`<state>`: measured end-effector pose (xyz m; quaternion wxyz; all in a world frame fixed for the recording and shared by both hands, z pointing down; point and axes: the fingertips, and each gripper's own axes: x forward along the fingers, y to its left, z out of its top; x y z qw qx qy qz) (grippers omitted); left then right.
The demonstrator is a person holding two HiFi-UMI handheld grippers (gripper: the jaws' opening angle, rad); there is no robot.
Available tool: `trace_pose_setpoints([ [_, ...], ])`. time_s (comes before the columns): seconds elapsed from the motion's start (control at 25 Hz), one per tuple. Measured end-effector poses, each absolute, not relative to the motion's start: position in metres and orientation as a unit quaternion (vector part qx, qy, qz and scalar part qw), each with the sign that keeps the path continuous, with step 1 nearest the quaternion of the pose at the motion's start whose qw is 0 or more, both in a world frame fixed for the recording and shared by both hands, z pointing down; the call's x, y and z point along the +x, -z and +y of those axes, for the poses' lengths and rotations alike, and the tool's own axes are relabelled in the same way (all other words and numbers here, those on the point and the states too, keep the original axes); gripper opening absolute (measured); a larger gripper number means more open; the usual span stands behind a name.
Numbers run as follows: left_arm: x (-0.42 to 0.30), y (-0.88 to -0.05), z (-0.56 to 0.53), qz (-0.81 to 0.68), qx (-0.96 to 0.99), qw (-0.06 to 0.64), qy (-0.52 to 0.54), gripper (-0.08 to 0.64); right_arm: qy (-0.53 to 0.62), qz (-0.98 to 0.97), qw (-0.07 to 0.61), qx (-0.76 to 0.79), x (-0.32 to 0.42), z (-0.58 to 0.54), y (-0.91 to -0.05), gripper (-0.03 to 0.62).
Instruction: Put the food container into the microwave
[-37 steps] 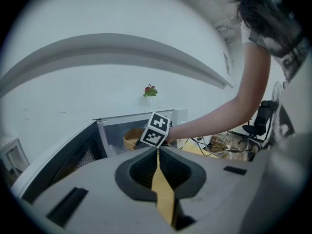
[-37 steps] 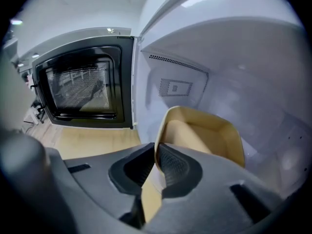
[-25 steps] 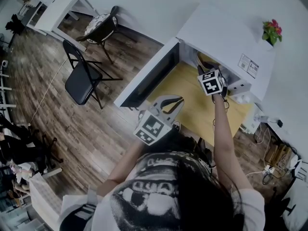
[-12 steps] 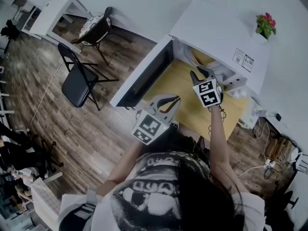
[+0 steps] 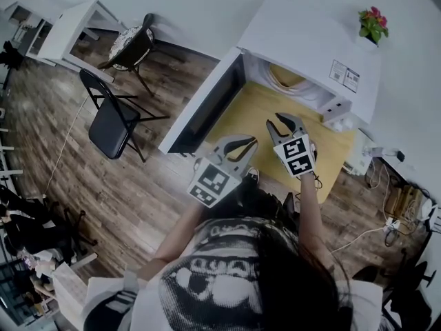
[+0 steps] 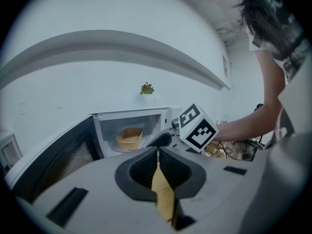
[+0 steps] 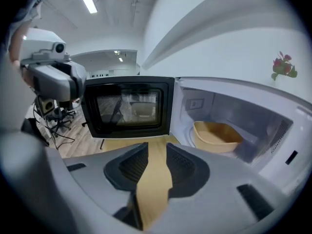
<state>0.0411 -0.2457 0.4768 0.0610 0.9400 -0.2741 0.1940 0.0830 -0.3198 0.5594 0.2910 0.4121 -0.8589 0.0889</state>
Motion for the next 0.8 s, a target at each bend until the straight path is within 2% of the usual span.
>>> trace_pose_setpoints([
  [0.36, 0.02, -0.465, -0.219, -0.25, 0.949, 0.048, -0.186, 0.012, -0.104, -0.854, 0.269, 0.434, 0.065, -0.262, -0.541, 0.121],
  [0.8, -0.056, -0.451, -0.173, -0.249, 0.952, 0.039, -0.172, 0.012, -0.106, -0.846, 0.258, 0.454, 0.004, -0.198, -0.527, 0.121],
])
